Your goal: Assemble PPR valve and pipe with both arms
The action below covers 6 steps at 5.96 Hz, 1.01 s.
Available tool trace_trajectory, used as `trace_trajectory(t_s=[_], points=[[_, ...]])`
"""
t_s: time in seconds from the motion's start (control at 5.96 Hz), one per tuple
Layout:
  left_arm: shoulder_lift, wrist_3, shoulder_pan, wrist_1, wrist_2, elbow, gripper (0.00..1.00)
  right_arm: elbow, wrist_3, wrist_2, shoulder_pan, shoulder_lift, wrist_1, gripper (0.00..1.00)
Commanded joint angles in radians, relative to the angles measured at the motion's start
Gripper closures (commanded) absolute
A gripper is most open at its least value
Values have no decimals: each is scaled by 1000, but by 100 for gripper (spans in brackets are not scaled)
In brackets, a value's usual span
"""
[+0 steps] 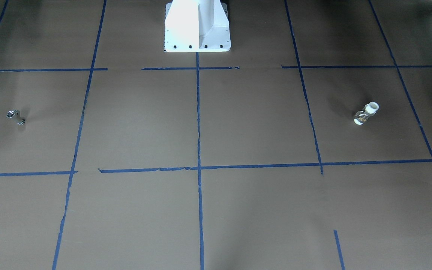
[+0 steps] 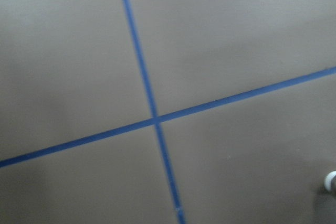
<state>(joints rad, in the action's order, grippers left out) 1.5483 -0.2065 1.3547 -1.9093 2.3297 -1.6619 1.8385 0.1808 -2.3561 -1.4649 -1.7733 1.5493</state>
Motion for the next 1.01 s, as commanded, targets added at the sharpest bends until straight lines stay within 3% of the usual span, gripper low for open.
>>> trace_trajectory(t_s=[0.0,0.34,0.84], points=[[-51,-372,-159,-257,-18,-15,0,1,2,0,0,-2,0,0],[-117,-587,-335,-258,-133,-155,0,-1,2,0,0,-2,0,0],[-113,-620,-410,-257,-233,-153,0,-2,2,0,2,-2,0,0]])
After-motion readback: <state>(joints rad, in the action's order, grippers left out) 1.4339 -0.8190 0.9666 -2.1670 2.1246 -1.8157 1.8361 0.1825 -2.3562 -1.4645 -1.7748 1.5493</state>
